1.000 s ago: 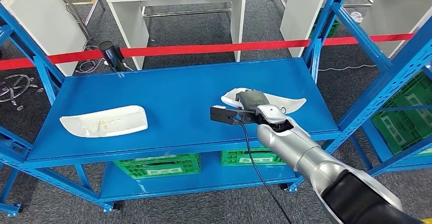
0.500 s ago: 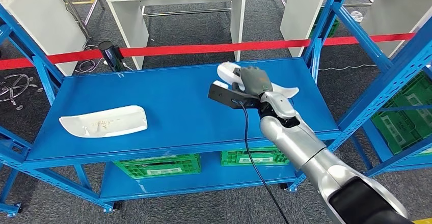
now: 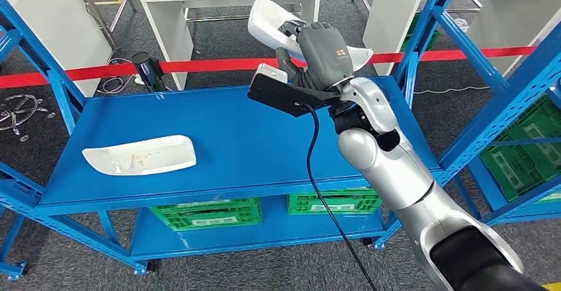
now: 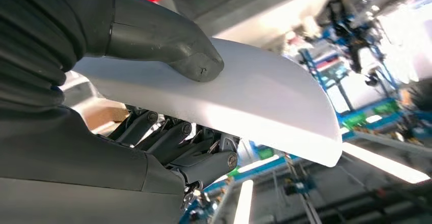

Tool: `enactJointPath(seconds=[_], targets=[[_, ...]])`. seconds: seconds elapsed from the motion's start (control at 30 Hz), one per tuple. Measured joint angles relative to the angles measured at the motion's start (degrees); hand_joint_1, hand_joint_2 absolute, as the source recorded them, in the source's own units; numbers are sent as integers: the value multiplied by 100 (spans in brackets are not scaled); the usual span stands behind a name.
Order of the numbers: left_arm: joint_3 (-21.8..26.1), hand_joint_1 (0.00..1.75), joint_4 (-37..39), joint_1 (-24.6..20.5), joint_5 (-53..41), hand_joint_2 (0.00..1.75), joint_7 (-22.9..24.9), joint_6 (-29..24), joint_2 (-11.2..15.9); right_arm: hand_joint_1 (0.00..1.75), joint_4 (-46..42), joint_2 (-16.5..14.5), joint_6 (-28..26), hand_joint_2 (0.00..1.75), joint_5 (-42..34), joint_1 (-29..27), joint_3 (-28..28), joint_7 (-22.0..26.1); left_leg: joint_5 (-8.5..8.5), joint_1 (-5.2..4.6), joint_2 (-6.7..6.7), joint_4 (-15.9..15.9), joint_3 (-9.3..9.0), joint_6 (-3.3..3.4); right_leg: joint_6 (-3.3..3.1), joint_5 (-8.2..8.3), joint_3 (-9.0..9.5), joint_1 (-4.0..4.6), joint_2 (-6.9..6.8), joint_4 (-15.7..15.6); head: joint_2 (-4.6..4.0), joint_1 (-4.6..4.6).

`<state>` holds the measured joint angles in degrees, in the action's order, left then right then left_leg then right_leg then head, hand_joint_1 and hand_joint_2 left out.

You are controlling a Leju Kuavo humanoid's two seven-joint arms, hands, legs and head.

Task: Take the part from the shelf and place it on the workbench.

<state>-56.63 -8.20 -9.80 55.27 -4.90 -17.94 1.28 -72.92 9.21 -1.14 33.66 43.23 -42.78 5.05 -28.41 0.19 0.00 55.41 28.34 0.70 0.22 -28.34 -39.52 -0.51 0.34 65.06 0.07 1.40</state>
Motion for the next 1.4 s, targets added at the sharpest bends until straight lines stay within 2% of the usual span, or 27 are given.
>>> enactJointPath(seconds=[0.07,0.1,0.13,0.23,0.3,0.4,0.43,0.5,0.57,0.6,0.63,0.67,0.7,0.77,0.8,0.9,0.93,0.97,1.07,1.1,1.13,1.17,1.2,1.23,1.3,1.33,1.4], targets=[[0,0,0,14,-1,175,-1,0,-2,175,-38,-28,40,175,0,-2,-1,15,4,13,8,34,44,1,49,-321,-294,-35,-4,760,0,-2],[0,0,0,22,-2,175,-1,0,-4,175,-43,-39,59,175,0,-8,-2,18,2,23,9,58,66,-5,74,-350,-351,-54,-6,946,0,-1],[0,0,0,29,-2,175,0,0,-6,175,-48,-51,72,175,0,-12,-2,19,-4,40,9,92,90,-20,96,-277,-306,-73,-9,909,0,-1],[-2,0,2,33,-2,175,2,0,-1,175,-89,-91,84,175,1,1,-3,26,-71,93,2,265,209,-134,159,90,212,-119,-17,-12,-1,-3],[-8,0,3,30,-2,175,2,0,7,175,-119,-128,88,175,2,17,-7,27,-104,83,-9,376,300,-221,99,99,352,-112,3,-316,-1,-1],[-28,0,3,41,-2,175,3,0,9,175,-135,-153,92,175,2,11,-8,29,-104,81,-24,418,354,-316,-85,98,293,-100,15,-322,-1,4],[-35,0,4,46,-2,175,3,0,9,175,-136,-159,93,175,2,9,-8,30,-178,88,-22,487,393,-342,-132,122,275,-101,11,-331,-1,4],[-45,0,4,50,-2,175,2,0,9,175,-137,-180,96,175,2,9,-8,32,-532,91,-15,953,587,-376,-215,178,226,-101,1,-352,-1,7],[-50,0,4,48,-2,175,1,0,9,175,-137,-195,117,175,2,1,-8,43,-904,87,-12,1645,837,-379,-267,237,151,-68,-4,-354,0,7],[-50,0,4,50,-2,175,1,0,10,175,-137,-197,136,175,2,-7,-8,51,-967,81,-12,1845,886,-365,-283,273,108,-45,-6,-353,0,7],[-51,0,4,52,-2,175,2,0,11,175,-137,-198,152,175,2,-16,-8,57,-918,69,-13,1850,841,-336,-293,312,62,-21,-7,-353,-1,7],[-51,0,4,55,-2,175,2,0,13,175,-137,-203,162,175,2,-24,-8,61,-780,50,-13,1654,698,-293,-299,356,15,1,-4,-353,-1,7],[-52,0,4,55,-2,175,2,0,20,175,-137,-213,166,175,3,-29,-8,66,-613,19,-14,1299,474,-231,-300,402,-29,19,0,-354,-1,6],[-53,0,4,46,-7,175,-3,0,41,175,-146,-250,169,175,13,-43,-9,72,-446,-44,-4,604,69,-137,-272,498,-88,35,3,-372,0,0],[-54,0,3,41,-11,175,-12,1,51,175,-157,-270,173,175,30,-54,-9,80,-425,-75,0,401,-23,-116,-243,545,-96,26,-2,-393,0,-3],[-56,0,-1,38,-24,175,-60,1,59,175,-199,-316,210,175,96,-102,-10,102,-274,-104,17,241,22,-78,-129,692,-87,-9,-17,-496,0,-5],[-56,0,0,38,-26,175,-73,-1,62,175,-209,-322,237,175,112,-112,-10,104,-185,-86,28,196,44,-43,-97,630,-109,-6,-15,-475,0,-8],[-57,0,1,37,-28,175,-81,-2,66,175,-216,-322,269,175,124,-117,-9,105,-88,-64,42,150,81,-14,-70,456,-157,0,-12,-353,-1,-10],[-81,0,1,36,-43,175,-61,-4,74,175,-218,-301,354,175,130,-127,-3,133,144,-38,65,134,314,22,-5,-362,-406,-7,-10,619,-1,-23],[-96,0,1,38,-50,175,-52,-4,73,175,-216,-278,369,175,127,-134,0,150,202,-33,70,156,416,19,16,-469,-446,-14,-11,928,-1,-26],[-111,0,-1,40,-56,175,-47,-4,73,175,-212,-245,374,175,122,-140,5,172,254,-25,75,186,519,10,33,-447,-409,-22,-11,1085,-1,-26],[-123,0,-2,40,-61,175,-40,-4,73,175,-208,-207,372,175,117,-145,15,201,301,-14,78,225,621,-5,49,-332,-277,-31,-13,1048,0,-26],[-130,0,-3,40,-58,175,-26,-4,73,175,-205,-164,369,175,109,-146,36,227,340,-1,78,273,719,-28,63,-191,-34,-42,-17,797,0,-27],[-136,0,-3,40,-46,175,-10,-4,77,175,-202,-124,365,175,103,-143,65,253,371,4,75,331,809,-56,73,-147,265,-52,-22,412,0,-27],[-138,0,-3,50,-7,175,16,-4,87,175,-197,-66,357,175,86,-143,133,289,425,0,67,433,929,-123,16,-223,725,-40,-16,-249,0,-26],[-137,0,-2,58,22,175,15,-4,93,175,-189,-43,344,175,81,-149,163,299,458,-6,63,456,954,-161,-32,-287,806,-27,-7,-398,0,-21],[-136,0,0,84,88,175,7,-4,105,175,-173,-3,284,175,92,-188,207,308,525,0,58,450,977,-239,-144,-237,768,-21,-2,-441,0,-16]])
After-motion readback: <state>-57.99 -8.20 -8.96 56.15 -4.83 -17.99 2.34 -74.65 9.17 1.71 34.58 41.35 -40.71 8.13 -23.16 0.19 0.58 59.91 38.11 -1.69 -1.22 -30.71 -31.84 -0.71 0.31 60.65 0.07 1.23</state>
